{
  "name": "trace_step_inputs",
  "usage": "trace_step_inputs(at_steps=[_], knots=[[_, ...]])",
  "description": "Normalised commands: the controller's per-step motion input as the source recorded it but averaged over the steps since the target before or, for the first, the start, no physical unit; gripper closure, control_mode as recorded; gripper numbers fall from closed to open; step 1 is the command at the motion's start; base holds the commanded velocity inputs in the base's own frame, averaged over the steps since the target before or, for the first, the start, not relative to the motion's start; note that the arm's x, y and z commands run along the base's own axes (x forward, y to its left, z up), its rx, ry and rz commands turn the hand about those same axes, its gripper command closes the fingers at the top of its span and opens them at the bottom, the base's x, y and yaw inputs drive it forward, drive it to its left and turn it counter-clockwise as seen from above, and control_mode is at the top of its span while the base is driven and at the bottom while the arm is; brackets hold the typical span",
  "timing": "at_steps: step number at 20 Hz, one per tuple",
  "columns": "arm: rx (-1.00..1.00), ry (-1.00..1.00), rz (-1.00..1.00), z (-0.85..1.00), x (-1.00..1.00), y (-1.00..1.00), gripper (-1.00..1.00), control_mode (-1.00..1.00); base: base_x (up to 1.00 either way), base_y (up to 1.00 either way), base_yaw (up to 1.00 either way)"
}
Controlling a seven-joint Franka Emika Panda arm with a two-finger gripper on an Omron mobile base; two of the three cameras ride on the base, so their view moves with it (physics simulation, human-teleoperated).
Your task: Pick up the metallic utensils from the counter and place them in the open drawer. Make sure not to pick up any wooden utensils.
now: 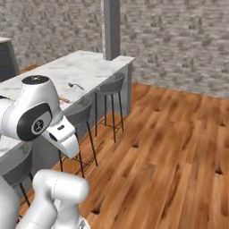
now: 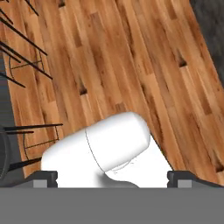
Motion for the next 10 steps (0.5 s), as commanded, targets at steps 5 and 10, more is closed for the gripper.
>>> trace_step_inputs(at_steps=[5,10], knots=[[0.0,0.0,0.0,0.0,0.0,0.0,-1.0,1.0,0.89,-1.0,0.44],[0.0,0.0,0.0,0.0,0.0,0.0,-1.0,1.0,0.53,-1.0,0.42]])
